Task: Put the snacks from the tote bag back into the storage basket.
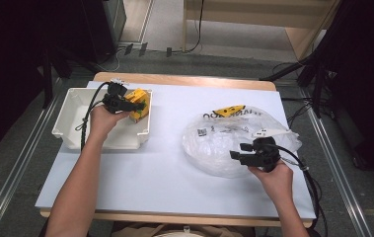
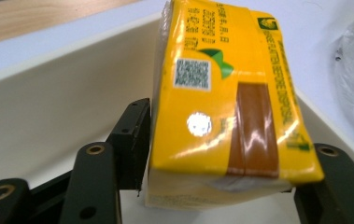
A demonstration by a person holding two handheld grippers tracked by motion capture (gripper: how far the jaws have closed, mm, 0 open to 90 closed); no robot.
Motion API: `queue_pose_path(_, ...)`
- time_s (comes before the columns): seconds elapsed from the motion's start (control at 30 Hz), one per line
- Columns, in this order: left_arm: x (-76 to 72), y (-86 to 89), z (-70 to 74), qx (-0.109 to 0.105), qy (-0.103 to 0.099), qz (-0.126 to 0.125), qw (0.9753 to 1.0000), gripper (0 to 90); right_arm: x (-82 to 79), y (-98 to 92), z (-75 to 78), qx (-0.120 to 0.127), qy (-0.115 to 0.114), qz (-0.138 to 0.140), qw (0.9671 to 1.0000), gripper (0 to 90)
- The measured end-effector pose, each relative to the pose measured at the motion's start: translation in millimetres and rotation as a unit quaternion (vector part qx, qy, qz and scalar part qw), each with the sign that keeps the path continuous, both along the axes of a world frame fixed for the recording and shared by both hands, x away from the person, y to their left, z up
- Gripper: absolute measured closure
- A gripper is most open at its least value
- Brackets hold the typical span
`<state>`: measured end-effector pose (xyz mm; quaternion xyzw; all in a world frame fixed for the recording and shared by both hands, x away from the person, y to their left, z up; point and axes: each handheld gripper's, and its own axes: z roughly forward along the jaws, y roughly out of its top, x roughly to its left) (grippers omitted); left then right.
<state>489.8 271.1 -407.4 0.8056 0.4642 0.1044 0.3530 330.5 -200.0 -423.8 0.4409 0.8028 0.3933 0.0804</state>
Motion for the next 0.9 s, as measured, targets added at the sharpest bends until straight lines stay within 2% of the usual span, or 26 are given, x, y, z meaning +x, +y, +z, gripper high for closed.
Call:
queue_pose_path(0.27, -1.6, -2.4, 7.1, 0.006, -0.002, 0.009, 0.9999, 43.9, -0.3, 0.0, -0.2, -0.006, -0.002, 0.003, 1.0000, 45.0)
queue_pose_path(0.37, -1.7, -1.8, 9.7, 0.004, 0.006, 0.010, 0.9999, 42.5, -0.3, -0.4, 0.0, -0.004, 0.000, 0.004, 1.0000, 44.5)
queue_pose_path(0.43, -2.2, -0.2, 12.5, -0.007, 0.009, 0.010, 0.9999, 42.5, -0.1, -0.1, -0.3, -0.004, -0.002, 0.006, 1.0000, 44.2)
queue_pose_path(0.53, -4.3, 3.5, 19.6, -0.029, 0.001, 0.010, 0.9995, 44.0, 0.1, 0.0, -0.4, -0.002, -0.001, 0.007, 1.0000, 44.2)
queue_pose_path(0.6, -5.9, 4.9, 25.6, -0.033, 0.000, 0.010, 0.9994, 44.0, 0.1, 0.0, -0.3, -0.002, -0.001, 0.006, 1.0000, 44.2)
queue_pose_path(0.67, -6.8, 4.3, 28.8, -0.028, 0.010, 0.009, 0.9995, 42.8, 0.0, -0.1, -0.3, -0.003, -0.001, 0.006, 1.0000, 44.2)
queue_pose_path(0.9, -13.8, 6.7, 38.8, -0.018, 0.007, 0.015, 0.9997, 42.3, -0.3, -0.7, 0.3, -0.003, -0.001, 0.007, 1.0000, 44.2)
